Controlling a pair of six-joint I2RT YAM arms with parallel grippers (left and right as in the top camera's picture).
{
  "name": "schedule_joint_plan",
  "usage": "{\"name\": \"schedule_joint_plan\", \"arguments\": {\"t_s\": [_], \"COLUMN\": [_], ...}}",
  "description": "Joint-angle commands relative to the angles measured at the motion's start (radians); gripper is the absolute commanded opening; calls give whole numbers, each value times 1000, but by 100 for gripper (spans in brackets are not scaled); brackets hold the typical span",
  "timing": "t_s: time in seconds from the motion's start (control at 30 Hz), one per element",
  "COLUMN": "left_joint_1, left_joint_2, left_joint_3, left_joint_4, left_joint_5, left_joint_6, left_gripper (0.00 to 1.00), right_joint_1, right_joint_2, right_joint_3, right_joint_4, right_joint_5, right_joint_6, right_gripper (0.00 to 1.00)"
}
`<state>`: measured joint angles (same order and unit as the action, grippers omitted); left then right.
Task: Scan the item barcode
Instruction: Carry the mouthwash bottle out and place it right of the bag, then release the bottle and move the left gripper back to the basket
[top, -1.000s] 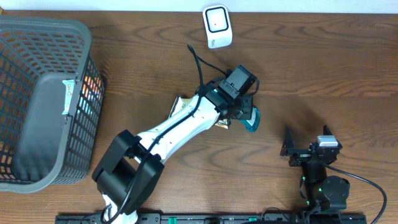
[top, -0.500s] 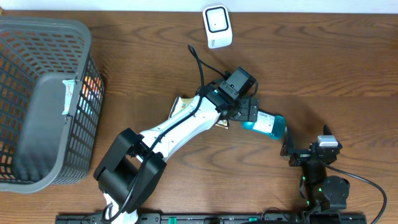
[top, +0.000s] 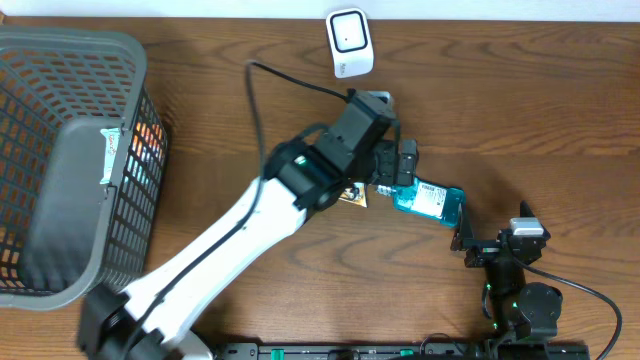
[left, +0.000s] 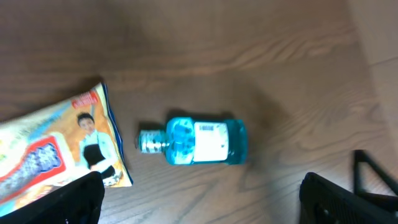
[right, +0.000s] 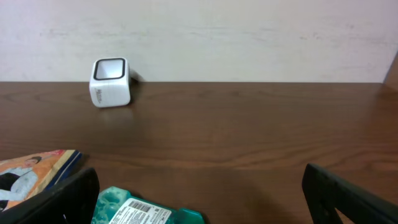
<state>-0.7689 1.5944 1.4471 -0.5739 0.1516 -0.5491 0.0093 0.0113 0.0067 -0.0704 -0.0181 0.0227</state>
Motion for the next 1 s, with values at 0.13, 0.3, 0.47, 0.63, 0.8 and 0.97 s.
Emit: {"name": "schedule_joint_plan", "arguments": {"t_s": [0.13,0.3,0.47,0.63,0.8,0.97], "left_joint_1": [0,0,0,2,58,173], "left_joint_2": [-174,-273,-375,-461,-534,-592], "left_joint_3": [8,8,8,23,26,26], "left_joint_4": [-21,-64,-76,-71,53,254], "left_joint_5": [-128,-379,-605,-929,-1171,-1313], "left_joint_6": [126,210,280,295,345,375], "left_gripper": [98,98,98,98,98,98], "right_joint_1": [-4,-4,-4,-4,-4,-4], "right_joint_2": [-5,-5,-5,-5,-5,-5], "right_joint_3": [-1,-1,-1,-1,-1,-1], "right_joint_4": [-3,-3,-3,-3,-3,-3], "right_joint_5": [5,6,5,5,6,5], "right_joint_6": [14,14,14,14,14,14], "right_gripper": [99,99,99,99,99,99]}}
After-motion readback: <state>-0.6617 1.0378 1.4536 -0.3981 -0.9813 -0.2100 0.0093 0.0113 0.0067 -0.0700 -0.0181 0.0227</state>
